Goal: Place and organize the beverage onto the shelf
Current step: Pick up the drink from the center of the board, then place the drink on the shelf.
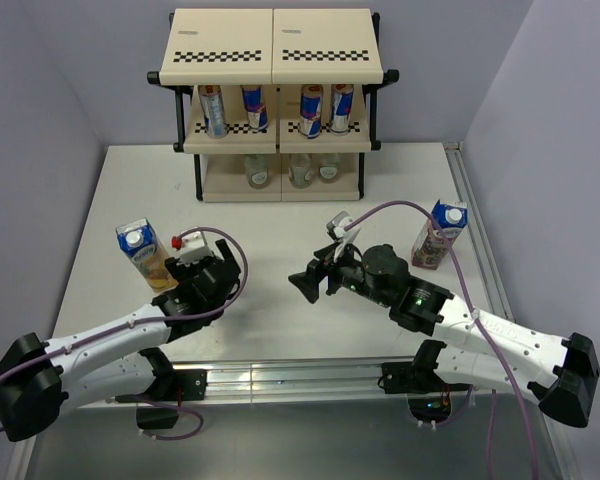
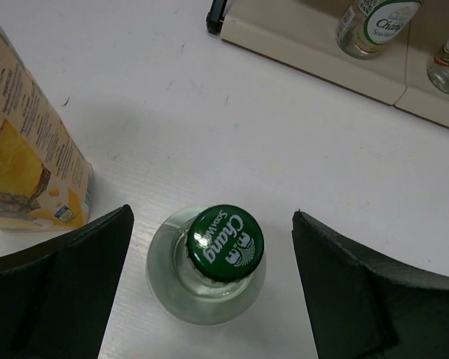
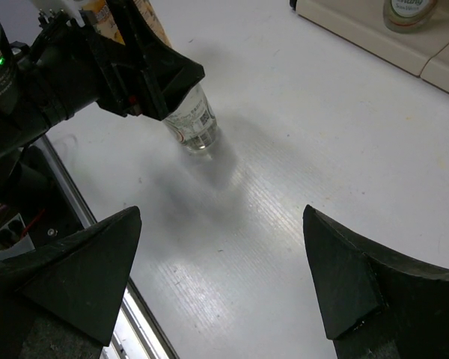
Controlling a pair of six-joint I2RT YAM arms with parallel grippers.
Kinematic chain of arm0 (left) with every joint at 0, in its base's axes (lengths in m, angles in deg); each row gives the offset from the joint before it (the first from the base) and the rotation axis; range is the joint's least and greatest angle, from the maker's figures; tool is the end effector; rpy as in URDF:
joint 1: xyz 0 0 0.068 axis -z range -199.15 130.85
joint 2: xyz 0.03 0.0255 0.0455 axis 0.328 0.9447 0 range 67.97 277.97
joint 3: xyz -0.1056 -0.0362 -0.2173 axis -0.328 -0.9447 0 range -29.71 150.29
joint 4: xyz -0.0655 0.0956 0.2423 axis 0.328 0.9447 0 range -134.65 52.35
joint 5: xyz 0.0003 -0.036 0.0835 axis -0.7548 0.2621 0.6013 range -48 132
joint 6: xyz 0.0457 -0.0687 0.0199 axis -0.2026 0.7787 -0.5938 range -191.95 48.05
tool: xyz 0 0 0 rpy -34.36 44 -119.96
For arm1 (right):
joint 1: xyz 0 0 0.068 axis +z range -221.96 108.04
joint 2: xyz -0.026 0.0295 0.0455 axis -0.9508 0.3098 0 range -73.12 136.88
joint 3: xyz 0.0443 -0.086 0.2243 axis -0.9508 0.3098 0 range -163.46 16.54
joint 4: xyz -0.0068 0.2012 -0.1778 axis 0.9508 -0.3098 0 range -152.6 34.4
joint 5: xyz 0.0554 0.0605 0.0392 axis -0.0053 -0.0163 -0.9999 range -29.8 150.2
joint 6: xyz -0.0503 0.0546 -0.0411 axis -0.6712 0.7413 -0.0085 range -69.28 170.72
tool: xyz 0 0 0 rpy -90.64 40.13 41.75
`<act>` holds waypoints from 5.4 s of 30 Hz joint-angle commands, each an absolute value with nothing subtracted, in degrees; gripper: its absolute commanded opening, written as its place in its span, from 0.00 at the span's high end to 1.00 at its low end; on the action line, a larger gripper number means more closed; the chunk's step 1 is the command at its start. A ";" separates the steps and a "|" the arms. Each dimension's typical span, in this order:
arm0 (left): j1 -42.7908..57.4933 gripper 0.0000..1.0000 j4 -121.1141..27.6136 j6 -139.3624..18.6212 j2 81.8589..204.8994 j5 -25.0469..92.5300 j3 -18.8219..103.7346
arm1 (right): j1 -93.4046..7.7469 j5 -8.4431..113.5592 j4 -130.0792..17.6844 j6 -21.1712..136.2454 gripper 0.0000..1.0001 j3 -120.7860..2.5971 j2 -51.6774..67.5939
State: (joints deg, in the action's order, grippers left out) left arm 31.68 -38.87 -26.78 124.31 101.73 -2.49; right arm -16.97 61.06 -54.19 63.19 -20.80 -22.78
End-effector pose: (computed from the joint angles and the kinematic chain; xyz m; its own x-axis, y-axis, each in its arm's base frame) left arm 0.1961 -0.1387 0.1743 -0.2146 -0.3026 -0.9287 -0.2962 0.9262 -0.2334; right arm 0.1590 0.2251 0.2657 -0.2876 -0.0342 -0.9572 -0.7665 0.6074 0.2086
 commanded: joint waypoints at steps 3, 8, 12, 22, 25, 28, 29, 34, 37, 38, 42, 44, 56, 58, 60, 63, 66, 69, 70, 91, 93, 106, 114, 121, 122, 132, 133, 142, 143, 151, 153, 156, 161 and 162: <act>30.51 0.07 -43.50 -30.03 127.55 99.75 -1.24 | -16.85 61.34 -53.76 62.15 0.04 -21.52 -24.78; 30.25 0.08 -41.57 -28.44 130.63 99.92 -0.18 | -16.85 61.43 -54.02 62.06 0.04 -21.25 -25.40; 30.07 0.16 -41.74 -27.92 131.60 99.66 0.17 | -16.85 61.43 -53.93 61.89 0.05 -20.99 -25.92; 29.54 0.87 -47.18 -31.60 133.36 100.45 0.52 | -16.85 61.61 -54.20 61.53 0.04 -20.46 -27.24; 29.54 1.00 -54.64 -37.57 134.33 101.15 0.78 | -16.85 61.87 -54.02 61.27 0.04 -20.29 -27.42; 29.37 1.00 -66.21 -45.82 135.21 100.47 0.61 | -16.85 62.13 -53.84 61.09 0.04 -20.29 -27.51; 28.41 1.00 -68.09 -49.07 135.47 99.75 0.96 | -16.85 62.22 -53.67 61.09 0.04 -20.29 -27.51; 21.92 1.00 -77.07 -54.19 137.49 93.51 3.59 | -16.85 62.57 -53.49 60.83 0.04 -19.93 -28.12; 19.10 1.00 -80.85 -57.44 140.21 90.43 6.31 | -16.85 63.18 -53.49 60.83 0.04 -19.58 -29.17; 18.56 1.00 -83.55 -59.01 141.70 88.78 6.76 | -16.85 63.36 -53.32 60.74 0.04 -19.41 -29.61; 15.22 1.00 -87.08 -60.61 145.48 85.44 10.96 | -16.94 64.06 -53.23 60.74 0.04 -18.79 -30.76; 12.77 1.00 -88.67 -61.40 148.02 83.59 12.55 | -17.02 64.42 -53.49 60.48 0.04 -18.71 -31.20; 3.00 1.00 -90.17 -60.70 164.99 73.12 29.87 | -17.20 65.65 -54.90 59.69 0.04 -17.92 -33.74; 2.30 1.00 -90.44 -61.49 166.32 72.33 31.72 | -17.29 65.56 -55.16 59.60 0.04 -17.74 -34.62; 2.12 1.00 -90.52 -62.02 167.72 72.15 33.03 | -17.29 65.65 -55.34 59.42 0.04 -17.56 -35.24; 1.95 1.00 -91.58 -62.46 168.96 71.71 33.74 | -17.29 65.39 -55.34 59.34 0.04 -17.56 -36.12; 1.77 1.00 -92.81 -62.81 170.10 71.27 33.83 | -17.29 65.03 -55.25 59.34 0.04 -17.47 -36.91; 1.42 1.00 -94.04 -62.63 171.33 70.14 33.74 | -17.29 65.03 -55.34 59.16 0.04 -17.47 -37.44; 1.42 1.00 -94.65 -62.89 171.94 69.61 33.66 | -17.29 64.86 -55.34 59.25 0.04 -17.47 -37.53; 0.36 0.87 -93.78 -63.16 178.98 70.83 41.13 | -17.29 63.01 -56.48 59.07 0.04 -17.91 -39.02; 0.36 0.87 -94.56 -63.42 179.24 70.92 41.39 | -17.29 63.01 -56.57 59.07 0.04 -17.91 -39.11; 0.01 0.96 -102.39 -63.34 181.26 69.51 39.11 | -17.29 62.22 -56.13 59.07 0.04 -17.74 -39.37; -0.08 0.96 -107.93 -63.69 183.28 70.13 37.52 | -17.29 62.13 -56.31 59.07 0.04 -17.74 -39.46; -0.08 0.94 -108.45 -64.83 185.57 70.48 38.58 | -17.29 62.05 -56.04 58.98 0.04 -17.47 -39.55; -0.08 0.94 -108.63 -65.35 185.83 70.48 38.67 | -17.29 62.04 -56.04 58.90 0.04 -17.39 -39.55; -0.08 0.97 -109.42 -68.96 188.38 72.15 40.25 | -17.29 61.87 -55.95 58.81 0.04 -17.39 -39.37; -0.16 0.98 -109.94 -69.05 188.47 72.06 40.16 | -17.29 61.96 -55.95 58.81 0.04 -17.39 -39.29; -0.08 0.99 -110.22 -70.11 191.19 72.50 42.27 | -17.29 61.69 -55.95 59.07 0.04 -17.21 -39.64; -0.08 1.00 -110.21 -70.02 191.54 72.67 42.44 | -17.29 61.87 -55.87 58.99 0.04 -17.12 -39.64; -0.08 1.00 -113.46 -69.75 192.69 75.40 42.45 | -17.29 61.25 -55.87 59.07 0.04 -17.12 -39.90; -0.08 1.00 -113.55 -70.02 193.04 76.27 43.06 | -17.29 60.90 -55.95 59.07 0.04 -17.12 -39.90; -0.08 1.00 -114.52 -71.07 194.01 77.33 43.94 | -17.20 60.46 -55.95 59.16 0.04 -17.12 -39.99; -0.08 1.00 -117.76 -74.23 195.58 76.46 44.11 | -17.20 60.46 -55.87 59.42 0.04 -16.86 -40.51; -0.08 1.00 -117.95 -74.41 195.85 76.19 44.29 | -17.20 60.46 -55.95 59.42 0.04 -16.86 -40.60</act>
State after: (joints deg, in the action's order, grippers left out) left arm 1.39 -115.50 -72.05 194.82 73.42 38.84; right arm -17.08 60.78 -56.95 59.78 -17.46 -39.67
